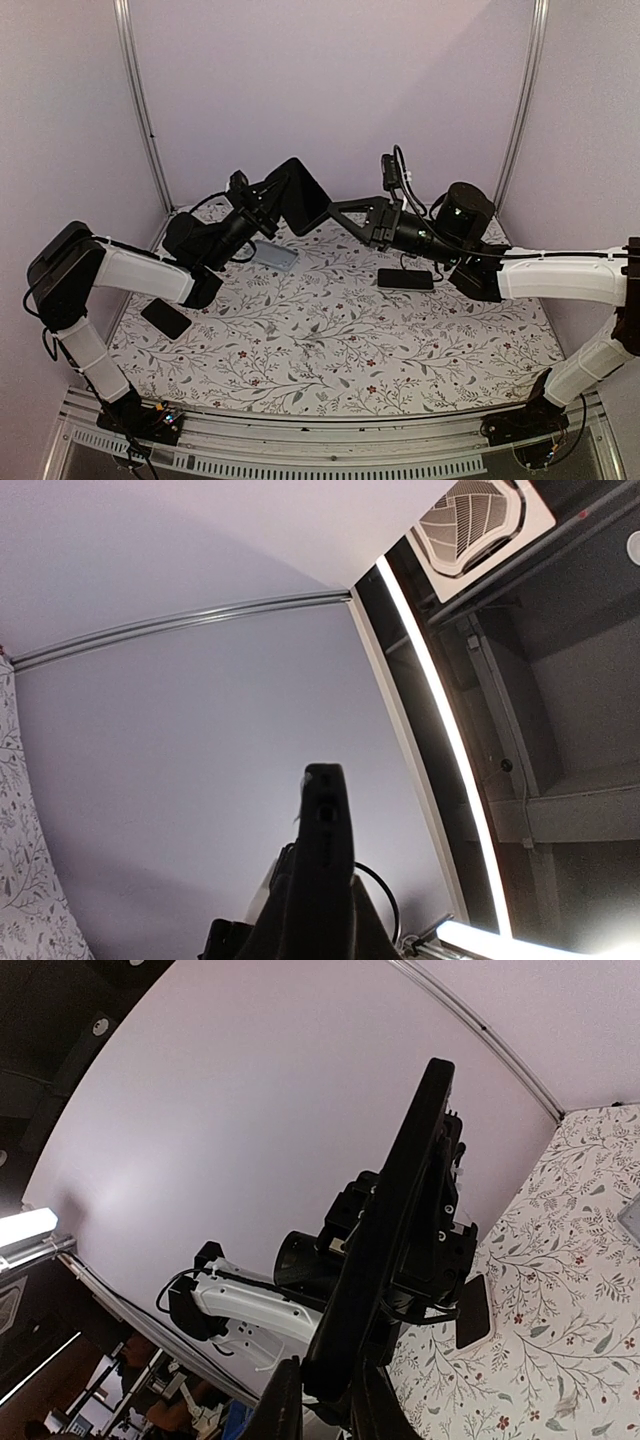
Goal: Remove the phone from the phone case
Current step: Remove the bottom right corner of the phone case from the phone.
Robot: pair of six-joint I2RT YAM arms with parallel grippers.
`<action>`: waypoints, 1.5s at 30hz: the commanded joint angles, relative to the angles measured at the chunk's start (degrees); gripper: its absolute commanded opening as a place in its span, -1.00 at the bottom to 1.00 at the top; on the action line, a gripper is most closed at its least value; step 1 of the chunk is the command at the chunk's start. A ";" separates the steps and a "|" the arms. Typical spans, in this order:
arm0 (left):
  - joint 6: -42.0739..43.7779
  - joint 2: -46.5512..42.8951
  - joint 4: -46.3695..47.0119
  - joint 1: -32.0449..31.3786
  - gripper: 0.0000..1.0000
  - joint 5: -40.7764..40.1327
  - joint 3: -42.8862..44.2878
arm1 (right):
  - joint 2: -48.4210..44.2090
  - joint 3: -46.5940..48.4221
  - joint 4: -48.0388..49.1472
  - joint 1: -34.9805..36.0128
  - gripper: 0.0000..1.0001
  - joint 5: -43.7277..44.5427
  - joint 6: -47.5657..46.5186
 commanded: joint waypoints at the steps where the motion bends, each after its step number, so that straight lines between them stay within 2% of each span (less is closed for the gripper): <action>1: -1.47 -1.63 8.56 -0.30 -1.00 0.52 1.51 | 1.98 1.51 1.79 0.34 -0.81 -1.63 0.10; 4: -2.24 -1.46 9.92 -0.37 -1.00 0.05 1.42 | 2.36 1.41 3.46 0.30 -0.92 -2.25 0.22; 9: -4.06 -0.89 12.35 -0.37 -1.00 0.23 2.54 | 3.32 1.65 7.30 0.32 -1.00 -5.12 0.46; 20: -6.82 -1.59 17.23 -0.37 -1.00 0.42 5.38 | 4.99 1.95 6.76 -0.63 -1.00 -7.91 -2.53; 28: -3.46 -2.15 15.94 -0.37 -1.00 3.80 7.16 | 8.00 2.88 3.45 -2.27 -1.00 -9.22 0.01; 35: 1.54 -3.97 7.64 1.80 -1.00 7.74 5.07 | 5.71 3.35 -1.28 -2.28 -0.80 -7.72 -2.14; 38: 4.26 -4.96 2.45 2.21 -1.00 8.70 4.21 | 5.02 3.29 -1.74 -2.26 -0.60 -7.31 -3.07; 42: 4.57 -4.80 1.57 2.49 -1.00 8.22 2.87 | 4.34 4.00 -2.44 -2.19 -0.42 -7.49 -4.10; 45: 4.67 -4.46 1.06 2.53 -1.00 7.95 2.56 | 4.16 4.28 -2.50 -2.01 -0.37 -7.57 -4.51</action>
